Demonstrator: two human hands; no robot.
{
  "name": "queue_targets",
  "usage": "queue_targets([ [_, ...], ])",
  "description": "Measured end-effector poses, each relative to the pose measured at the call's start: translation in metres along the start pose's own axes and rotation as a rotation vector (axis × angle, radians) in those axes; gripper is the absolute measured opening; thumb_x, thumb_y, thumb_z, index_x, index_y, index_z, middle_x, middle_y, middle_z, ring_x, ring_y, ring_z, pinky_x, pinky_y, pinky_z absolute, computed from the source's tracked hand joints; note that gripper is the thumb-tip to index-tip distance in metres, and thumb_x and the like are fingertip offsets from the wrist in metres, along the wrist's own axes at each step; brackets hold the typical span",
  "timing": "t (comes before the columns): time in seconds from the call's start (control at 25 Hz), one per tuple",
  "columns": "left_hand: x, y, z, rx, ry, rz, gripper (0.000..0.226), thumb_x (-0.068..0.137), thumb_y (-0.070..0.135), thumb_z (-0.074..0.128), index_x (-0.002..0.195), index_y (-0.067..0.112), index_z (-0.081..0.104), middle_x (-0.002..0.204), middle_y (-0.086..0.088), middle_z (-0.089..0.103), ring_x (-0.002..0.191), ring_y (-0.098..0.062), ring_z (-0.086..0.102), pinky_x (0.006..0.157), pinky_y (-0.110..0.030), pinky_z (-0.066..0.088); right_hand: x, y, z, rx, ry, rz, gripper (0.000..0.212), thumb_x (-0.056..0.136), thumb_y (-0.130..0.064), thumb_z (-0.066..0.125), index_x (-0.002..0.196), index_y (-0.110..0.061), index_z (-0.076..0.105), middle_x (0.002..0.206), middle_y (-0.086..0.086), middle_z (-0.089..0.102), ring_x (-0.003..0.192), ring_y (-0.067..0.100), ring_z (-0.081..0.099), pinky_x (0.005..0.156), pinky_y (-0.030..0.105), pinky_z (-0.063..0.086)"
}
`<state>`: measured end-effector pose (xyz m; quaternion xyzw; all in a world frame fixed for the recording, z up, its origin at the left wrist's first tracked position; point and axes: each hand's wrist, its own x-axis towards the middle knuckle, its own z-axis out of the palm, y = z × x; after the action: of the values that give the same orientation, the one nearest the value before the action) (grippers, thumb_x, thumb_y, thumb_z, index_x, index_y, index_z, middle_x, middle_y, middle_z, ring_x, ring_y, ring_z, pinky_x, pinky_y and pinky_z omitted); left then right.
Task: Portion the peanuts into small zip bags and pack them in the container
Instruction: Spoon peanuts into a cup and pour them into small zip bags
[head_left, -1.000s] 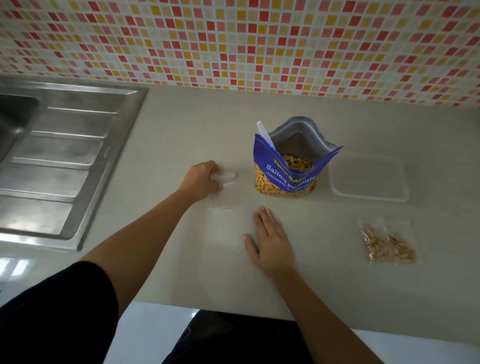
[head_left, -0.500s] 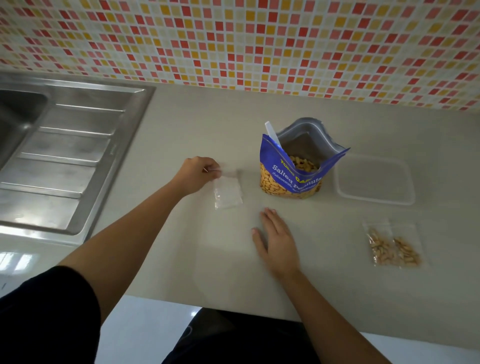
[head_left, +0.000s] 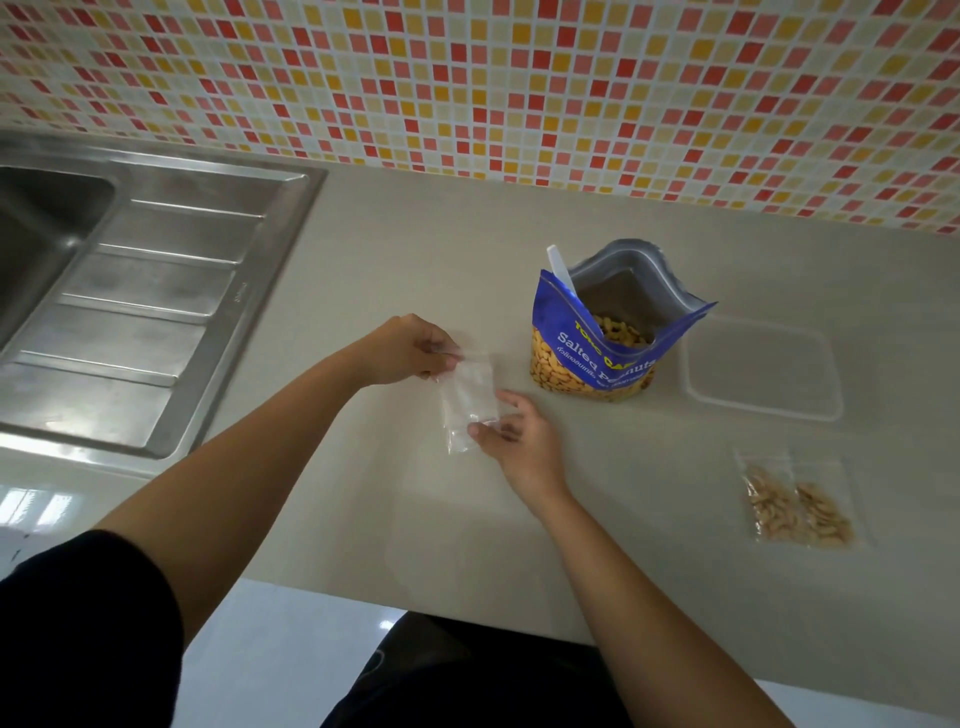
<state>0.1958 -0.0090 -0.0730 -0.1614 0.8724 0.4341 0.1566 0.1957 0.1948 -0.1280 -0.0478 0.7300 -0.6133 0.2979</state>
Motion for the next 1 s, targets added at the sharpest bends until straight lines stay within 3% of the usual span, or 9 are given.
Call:
queue_targets([
  [0.16, 0.004, -0.003, 0.008, 0.105, 0.066, -0.019, 0.009, 0.083, 0.013, 0.065, 0.09, 0.01, 0.07, 0.074, -0.006, 0.068, 0.066, -0.015, 0.059, 0.069, -0.019, 0.048, -0.002, 0.005, -0.005, -0.213, 0.082, 0.012, 0.037, 0.077, -0.015, 0.073, 0.111, -0.012, 0.06, 0.065, -0.007, 0.053, 0.062, 0.008, 0.053, 0.068, 0.022, 0.043],
  [0.32, 0.004, -0.011, 0.036, 0.199, 0.201, -0.007, 0.017, 0.082, 0.012, 0.063, 0.097, 0.005, 0.066, 0.081, -0.009, 0.064, 0.078, -0.025, 0.06, 0.067, -0.025, 0.045, -0.005, 0.009, -0.025, -0.36, 0.127, 0.011, 0.031, 0.081, -0.015, 0.067, 0.111, -0.015, 0.062, 0.066, -0.009, 0.056, 0.06, 0.005, 0.052, 0.065, 0.018, 0.037],
  [0.44, 0.003, -0.015, 0.054, 0.3, 0.257, -0.041, 0.042, 0.084, 0.024, 0.063, 0.122, 0.008, 0.054, 0.107, -0.013, 0.06, 0.094, -0.032, 0.06, 0.082, -0.035, 0.047, -0.005, 0.014, -0.035, -0.312, 0.147, 0.021, 0.029, 0.081, -0.016, 0.067, 0.109, -0.017, 0.061, 0.072, 0.002, 0.063, 0.06, 0.011, 0.054, 0.067, 0.023, 0.042],
  [0.52, -0.002, -0.016, 0.065, 0.38, 0.338, -0.093, 0.05, 0.086, 0.029, 0.06, 0.131, 0.01, 0.045, 0.122, -0.015, 0.052, 0.103, -0.037, 0.056, 0.084, -0.041, 0.047, -0.005, 0.017, -0.039, -0.252, 0.166, 0.026, 0.025, 0.082, -0.015, 0.066, 0.104, -0.021, 0.059, 0.077, 0.011, 0.068, 0.064, 0.018, 0.059, 0.066, 0.027, 0.046],
  [0.64, -0.015, -0.015, 0.085, 0.37, 0.543, 0.066, 0.041, 0.09, 0.026, 0.052, 0.123, 0.001, 0.053, 0.117, -0.021, 0.051, 0.105, -0.039, 0.053, 0.085, -0.042, 0.047, -0.009, 0.018, -0.043, -0.115, 0.158, 0.043, 0.025, 0.084, -0.009, 0.063, 0.102, -0.024, 0.053, 0.089, 0.013, 0.071, 0.074, 0.018, 0.063, 0.075, 0.034, 0.052],
  [0.72, -0.021, -0.014, 0.094, 0.216, 0.581, 0.16, 0.034, 0.093, 0.023, 0.047, 0.114, 0.001, 0.061, 0.109, -0.016, 0.058, 0.099, -0.034, 0.058, 0.086, -0.034, 0.047, -0.012, 0.016, -0.045, -0.061, 0.123, 0.033, 0.024, 0.085, -0.009, 0.062, 0.104, -0.022, 0.054, 0.083, 0.004, 0.069, 0.072, 0.013, 0.061, 0.075, 0.033, 0.052],
  [0.76, -0.023, -0.01, 0.094, 0.041, 0.535, 0.117, 0.03, 0.094, 0.023, 0.047, 0.113, 0.006, 0.064, 0.108, -0.009, 0.061, 0.098, -0.027, 0.06, 0.087, -0.029, 0.047, -0.014, 0.016, -0.046, -0.052, 0.107, 0.025, 0.024, 0.086, -0.008, 0.062, 0.106, -0.02, 0.056, 0.079, 0.0, 0.067, 0.07, 0.01, 0.059, 0.074, 0.031, 0.051],
  [0.88, -0.027, 0.004, 0.087, -0.499, 0.24, -0.041, 0.025, 0.091, 0.031, 0.058, 0.113, 0.023, 0.064, 0.103, 0.003, 0.068, 0.098, -0.018, 0.065, 0.092, -0.03, 0.05, -0.016, 0.01, -0.048, -0.068, 0.058, -0.014, 0.026, 0.085, -0.008, 0.062, 0.102, -0.027, 0.061, 0.079, -0.003, 0.067, 0.071, 0.006, 0.063, 0.076, 0.029, 0.051],
  [1.0, -0.033, 0.013, 0.082, -0.612, 0.128, -0.012, 0.026, 0.084, 0.011, 0.067, 0.108, 0.022, 0.064, 0.087, -0.004, 0.066, 0.081, -0.015, 0.063, 0.077, -0.023, 0.051, -0.018, 0.001, -0.051, -0.047, 0.032, -0.023, 0.028, 0.082, -0.012, 0.067, 0.102, -0.031, 0.06, 0.09, -0.005, 0.067, 0.079, 0.004, 0.063, 0.076, 0.023, 0.051],
])
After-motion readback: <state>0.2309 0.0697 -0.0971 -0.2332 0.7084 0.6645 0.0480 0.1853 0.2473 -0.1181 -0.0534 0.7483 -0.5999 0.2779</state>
